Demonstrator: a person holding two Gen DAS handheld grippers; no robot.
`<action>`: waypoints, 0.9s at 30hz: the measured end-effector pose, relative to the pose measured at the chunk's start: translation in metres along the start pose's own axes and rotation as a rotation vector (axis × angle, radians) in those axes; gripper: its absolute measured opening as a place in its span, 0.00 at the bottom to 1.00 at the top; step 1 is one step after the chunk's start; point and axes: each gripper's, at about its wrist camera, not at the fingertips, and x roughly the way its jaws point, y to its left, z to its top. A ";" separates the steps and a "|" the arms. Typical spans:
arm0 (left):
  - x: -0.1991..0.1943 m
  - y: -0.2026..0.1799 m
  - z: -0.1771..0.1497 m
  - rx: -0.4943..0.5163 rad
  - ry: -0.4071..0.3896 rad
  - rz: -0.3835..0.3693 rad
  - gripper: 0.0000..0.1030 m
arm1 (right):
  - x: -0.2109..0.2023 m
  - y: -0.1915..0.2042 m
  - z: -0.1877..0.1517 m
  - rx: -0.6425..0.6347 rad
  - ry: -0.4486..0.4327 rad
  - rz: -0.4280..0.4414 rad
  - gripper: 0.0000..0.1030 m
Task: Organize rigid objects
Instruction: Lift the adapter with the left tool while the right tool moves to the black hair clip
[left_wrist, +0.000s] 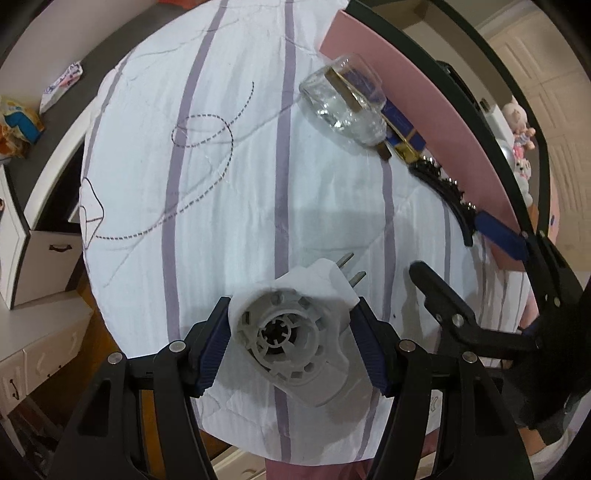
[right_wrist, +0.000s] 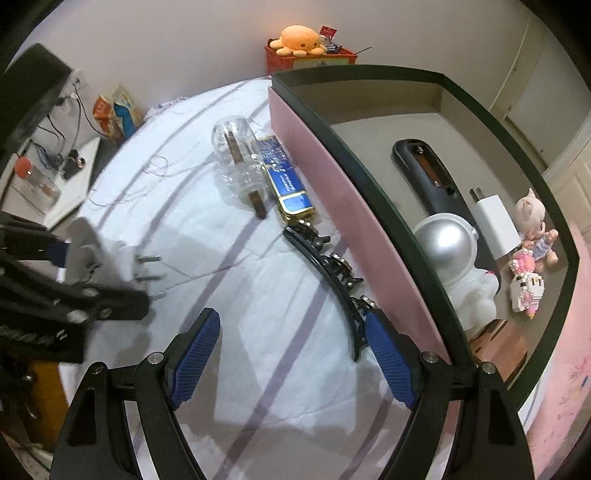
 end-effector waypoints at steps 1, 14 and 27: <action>0.000 0.000 0.000 0.003 0.000 -0.002 0.63 | 0.001 0.003 0.000 -0.016 0.000 -0.014 0.80; -0.004 0.014 0.020 -0.001 0.000 -0.034 0.64 | 0.012 0.009 0.008 -0.034 0.056 -0.045 0.84; -0.019 0.023 0.038 0.029 -0.008 -0.048 0.72 | 0.004 -0.003 0.002 -0.042 0.039 -0.066 0.83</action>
